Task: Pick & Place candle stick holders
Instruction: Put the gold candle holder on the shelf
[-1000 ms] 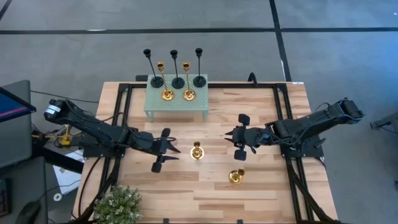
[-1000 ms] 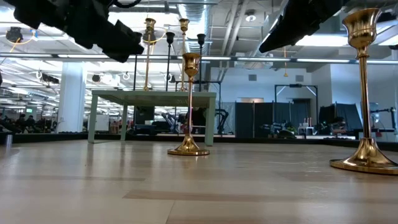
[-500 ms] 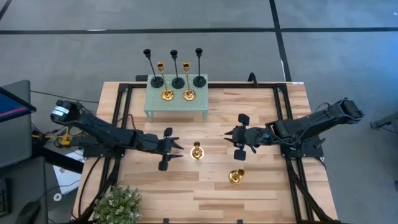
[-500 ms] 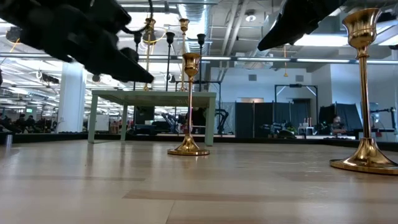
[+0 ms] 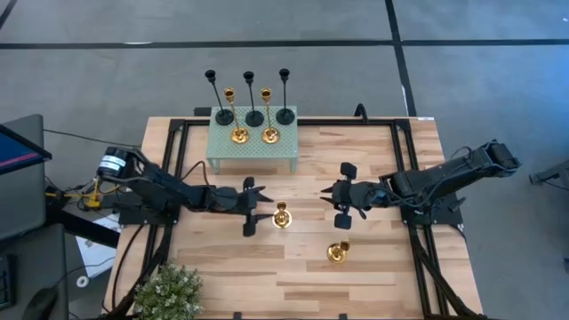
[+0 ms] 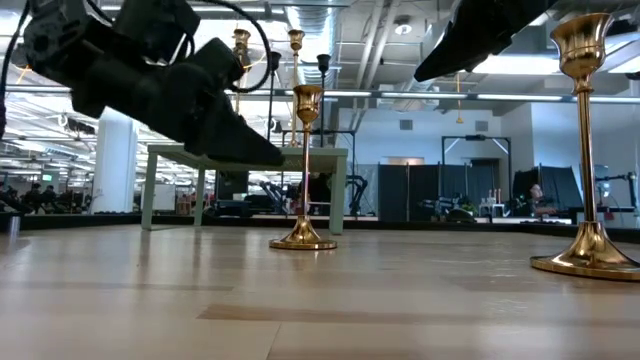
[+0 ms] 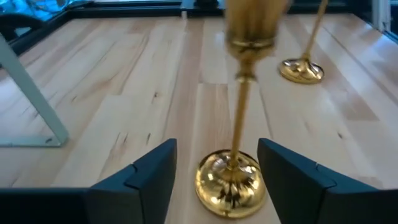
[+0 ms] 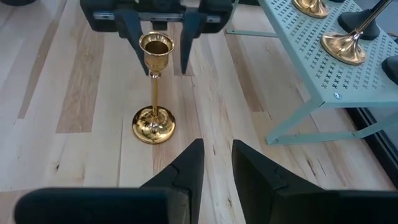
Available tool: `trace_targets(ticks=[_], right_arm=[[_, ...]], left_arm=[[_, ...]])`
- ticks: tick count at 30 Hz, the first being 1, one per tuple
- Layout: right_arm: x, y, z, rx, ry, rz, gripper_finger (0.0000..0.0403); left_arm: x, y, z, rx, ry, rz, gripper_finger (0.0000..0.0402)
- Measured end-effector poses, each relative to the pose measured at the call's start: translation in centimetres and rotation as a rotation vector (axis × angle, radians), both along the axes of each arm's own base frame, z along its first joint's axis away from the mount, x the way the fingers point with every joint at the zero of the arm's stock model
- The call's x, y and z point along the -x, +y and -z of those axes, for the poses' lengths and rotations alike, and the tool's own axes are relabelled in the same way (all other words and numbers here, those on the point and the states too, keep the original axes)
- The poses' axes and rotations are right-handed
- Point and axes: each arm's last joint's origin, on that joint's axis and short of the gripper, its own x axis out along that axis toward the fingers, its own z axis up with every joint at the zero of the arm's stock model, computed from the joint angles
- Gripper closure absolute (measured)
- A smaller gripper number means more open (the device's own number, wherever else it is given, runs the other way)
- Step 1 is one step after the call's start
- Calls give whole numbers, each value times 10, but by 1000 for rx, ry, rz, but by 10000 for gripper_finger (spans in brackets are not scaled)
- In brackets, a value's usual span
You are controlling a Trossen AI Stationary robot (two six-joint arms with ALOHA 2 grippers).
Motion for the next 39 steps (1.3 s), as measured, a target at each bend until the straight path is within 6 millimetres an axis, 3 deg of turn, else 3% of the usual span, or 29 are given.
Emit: trace_targets(ticks=[10, 18, 26, 39], right_arm=[[0, 0, 0, 0, -1, 0, 329], [0, 0, 0, 0, -1, 0, 329], [0, 0, 0, 0, -1, 0, 329], [0, 0, 0, -1, -3, 0, 329]], left_arm=[[-10, 0, 9, 33, -36, 50, 185], [-26, -3, 5, 38, -49, 69, 198], [-28, -3, 4, 38, -51, 69, 201], [-28, -3, 4, 45, -52, 68, 253]])
